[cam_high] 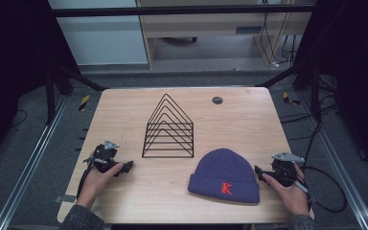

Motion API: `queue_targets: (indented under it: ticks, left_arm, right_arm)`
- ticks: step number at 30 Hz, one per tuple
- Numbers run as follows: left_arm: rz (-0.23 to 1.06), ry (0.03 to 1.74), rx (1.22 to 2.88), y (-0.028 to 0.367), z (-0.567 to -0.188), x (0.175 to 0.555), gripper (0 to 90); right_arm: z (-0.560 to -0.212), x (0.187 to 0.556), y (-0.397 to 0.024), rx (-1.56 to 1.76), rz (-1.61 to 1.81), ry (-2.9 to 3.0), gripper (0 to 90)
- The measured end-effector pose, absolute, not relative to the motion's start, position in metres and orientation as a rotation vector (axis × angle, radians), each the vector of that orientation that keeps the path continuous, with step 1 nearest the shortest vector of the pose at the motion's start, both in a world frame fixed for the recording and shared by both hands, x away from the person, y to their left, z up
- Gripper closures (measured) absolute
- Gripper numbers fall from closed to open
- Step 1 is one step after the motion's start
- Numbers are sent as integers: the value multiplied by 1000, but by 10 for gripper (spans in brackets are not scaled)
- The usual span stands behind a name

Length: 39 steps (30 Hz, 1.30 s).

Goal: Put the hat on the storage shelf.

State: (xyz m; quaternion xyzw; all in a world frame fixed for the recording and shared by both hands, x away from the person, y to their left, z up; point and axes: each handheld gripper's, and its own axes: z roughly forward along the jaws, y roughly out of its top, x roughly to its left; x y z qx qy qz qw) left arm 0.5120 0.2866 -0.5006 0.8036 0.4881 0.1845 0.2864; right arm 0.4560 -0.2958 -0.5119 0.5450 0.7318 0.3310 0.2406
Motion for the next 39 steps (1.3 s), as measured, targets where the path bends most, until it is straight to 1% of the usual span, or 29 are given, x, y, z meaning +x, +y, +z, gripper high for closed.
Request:
queue_targets:
  ticks: [11, 14, 18, 22, 24, 33, 36, 39]
  left_arm:
    - [485, 1294, 2159, 283, -500, 511, 0]
    - [478, 1283, 2164, 282, -500, 511, 0]
    - [473, 1270, 2174, 281, -500, 509, 0]
    - [474, 1265, 2174, 280, -500, 509, 0]
    - [474, 1266, 2174, 280, -500, 509, 0]
    - [472, 1263, 2176, 280, -500, 509, 0]
    - [472, 1263, 2177, 280, -500, 509, 0]
    - [471, 1262, 2177, 280, -500, 509, 0]
  right_arm:
    - [-511, 457, -296, 1511, 934, 2008, 127]
    - [-503, 459, -296, 1528, 967, 2023, 115]
    - [-482, 465, -287, 1472, 959, 2062, 137]
    - [-461, 477, -274, 1444, 932, 2144, 226]
    - [-454, 485, -268, 1427, 933, 2198, 304]
    - [-439, 514, -239, 1316, 872, 2360, 505]
    - [-440, 518, -231, 1305, 885, 2389, 550]
    - [-445, 522, -221, 1294, 890, 2410, 574]
